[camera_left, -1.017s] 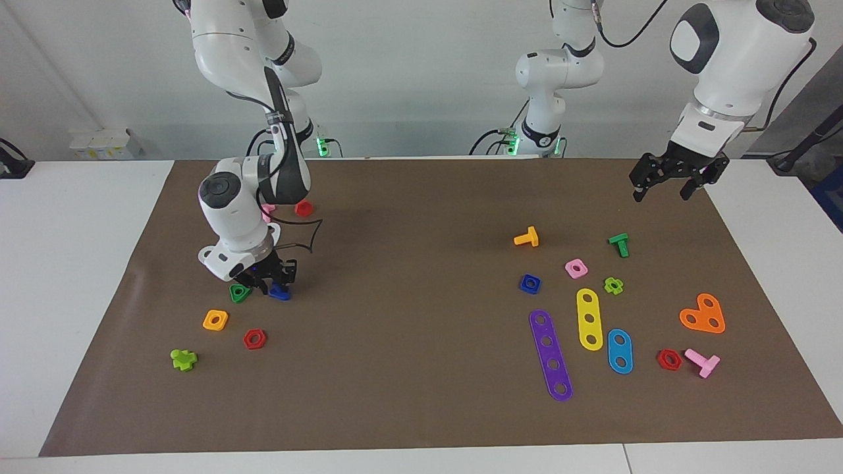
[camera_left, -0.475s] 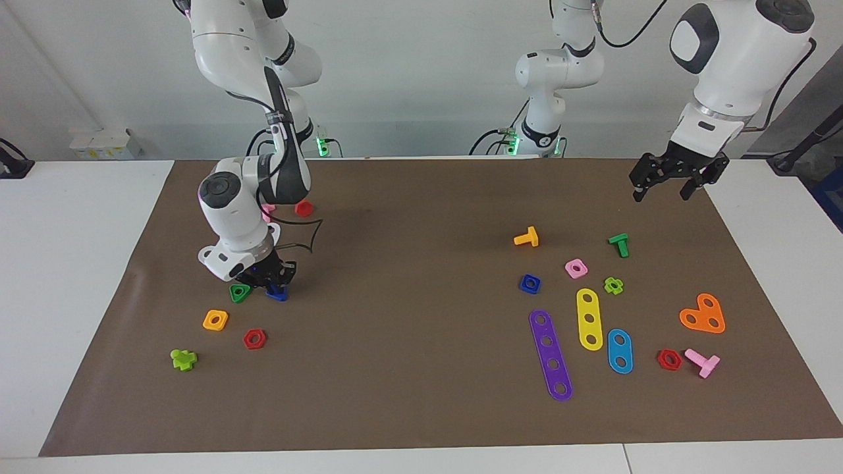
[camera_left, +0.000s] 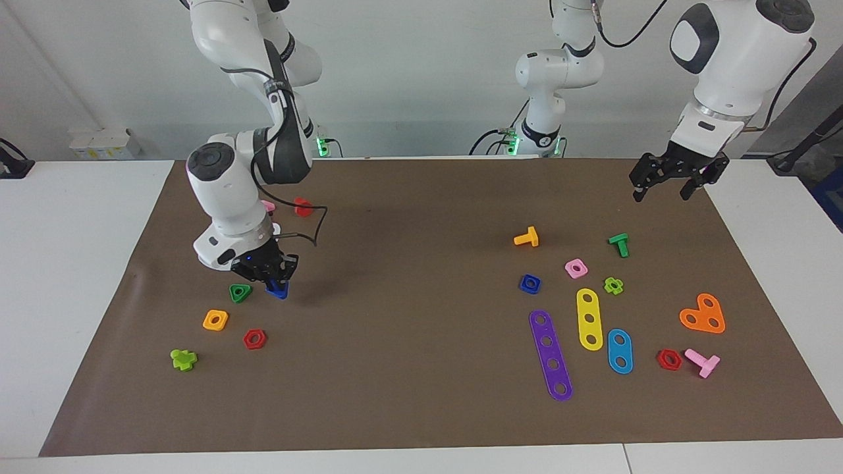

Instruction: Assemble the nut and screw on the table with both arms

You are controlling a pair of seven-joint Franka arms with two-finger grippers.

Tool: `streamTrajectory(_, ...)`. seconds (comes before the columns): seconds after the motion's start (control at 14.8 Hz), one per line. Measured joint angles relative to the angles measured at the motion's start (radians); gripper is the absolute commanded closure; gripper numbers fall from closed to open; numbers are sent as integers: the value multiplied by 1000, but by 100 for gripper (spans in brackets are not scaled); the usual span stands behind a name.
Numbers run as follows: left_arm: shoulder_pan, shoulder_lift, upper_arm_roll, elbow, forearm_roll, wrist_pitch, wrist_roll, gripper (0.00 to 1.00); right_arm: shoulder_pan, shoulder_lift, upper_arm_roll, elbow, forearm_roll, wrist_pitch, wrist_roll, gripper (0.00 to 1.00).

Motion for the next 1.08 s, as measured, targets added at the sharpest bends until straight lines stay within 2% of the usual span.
streamTrajectory(0.2,0,0,-1,0,0,-2,0,0,103,-5,4,87,-6,-61,162,100)
streamTrajectory(0.41,0,0,-3,-1,0,-8,0,0,224,12,8,104,-8,-19,341,100)
streamTrajectory(0.61,0,0,-3,-2,0,-14,0,0,344,73,10,128,-10,20,508,100)
streamTrajectory(1.08,0,0,-16,-2,0,-6,0,0,453,217,10,147,-52,142,689,100)
